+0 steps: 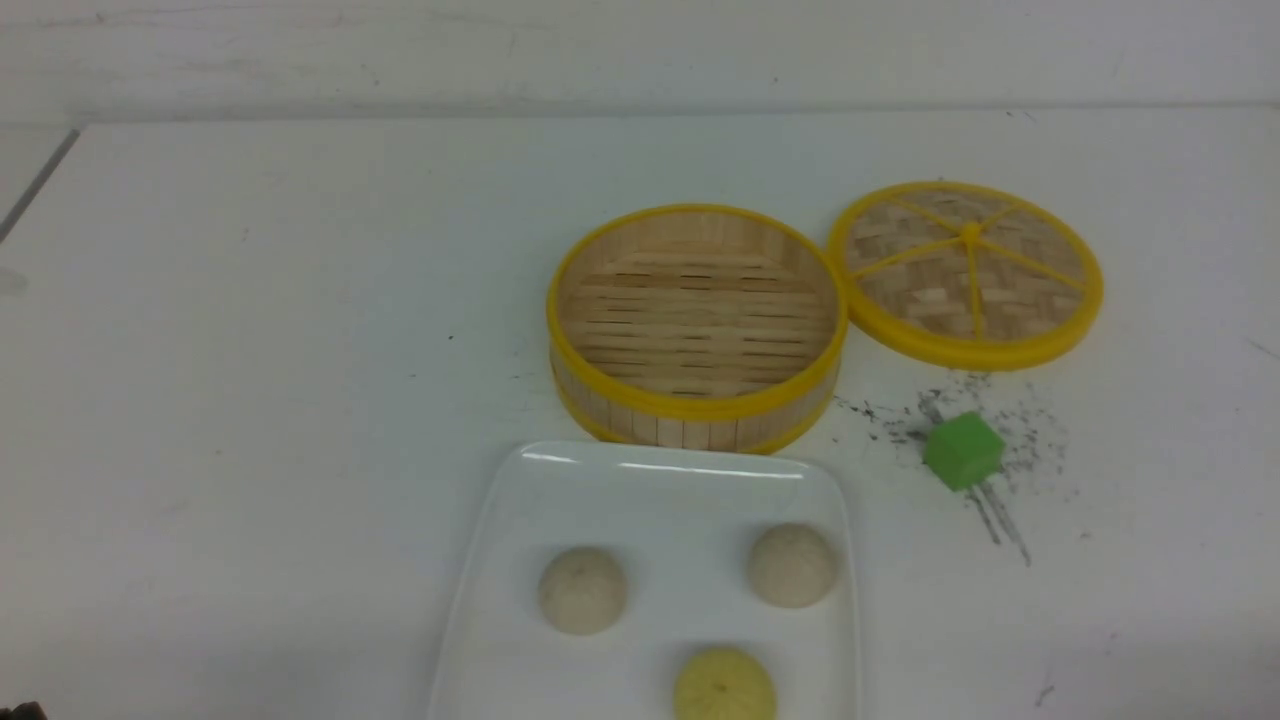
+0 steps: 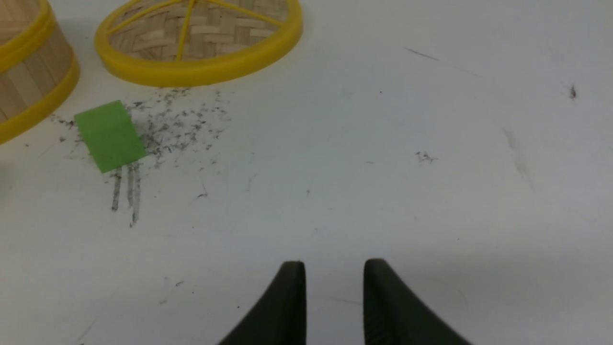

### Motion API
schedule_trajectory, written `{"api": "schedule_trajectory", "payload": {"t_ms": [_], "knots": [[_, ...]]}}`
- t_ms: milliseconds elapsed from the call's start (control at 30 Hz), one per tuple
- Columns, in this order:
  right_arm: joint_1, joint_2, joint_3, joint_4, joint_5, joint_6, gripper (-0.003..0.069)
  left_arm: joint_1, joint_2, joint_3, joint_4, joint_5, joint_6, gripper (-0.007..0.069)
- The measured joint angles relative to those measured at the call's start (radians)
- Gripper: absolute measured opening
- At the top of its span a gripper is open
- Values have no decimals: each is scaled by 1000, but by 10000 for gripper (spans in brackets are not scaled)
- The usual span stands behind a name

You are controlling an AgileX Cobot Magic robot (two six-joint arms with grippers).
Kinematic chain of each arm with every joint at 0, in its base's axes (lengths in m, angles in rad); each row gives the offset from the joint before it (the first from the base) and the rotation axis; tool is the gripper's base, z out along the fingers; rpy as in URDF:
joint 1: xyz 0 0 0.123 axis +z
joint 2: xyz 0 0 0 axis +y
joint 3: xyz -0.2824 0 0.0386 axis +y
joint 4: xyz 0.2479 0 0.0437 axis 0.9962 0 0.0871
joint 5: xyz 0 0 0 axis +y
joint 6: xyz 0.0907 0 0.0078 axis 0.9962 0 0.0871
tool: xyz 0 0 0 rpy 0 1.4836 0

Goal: Put the steamed buns into the plate on the white tablecloth.

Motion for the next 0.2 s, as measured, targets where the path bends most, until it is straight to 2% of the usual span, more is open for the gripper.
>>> {"api": "schedule_trajectory", "payload": {"t_ms": [200], "knots": [[0, 0, 0, 0, 0, -1, 207, 0, 0, 0, 1, 0, 0, 101]]}}
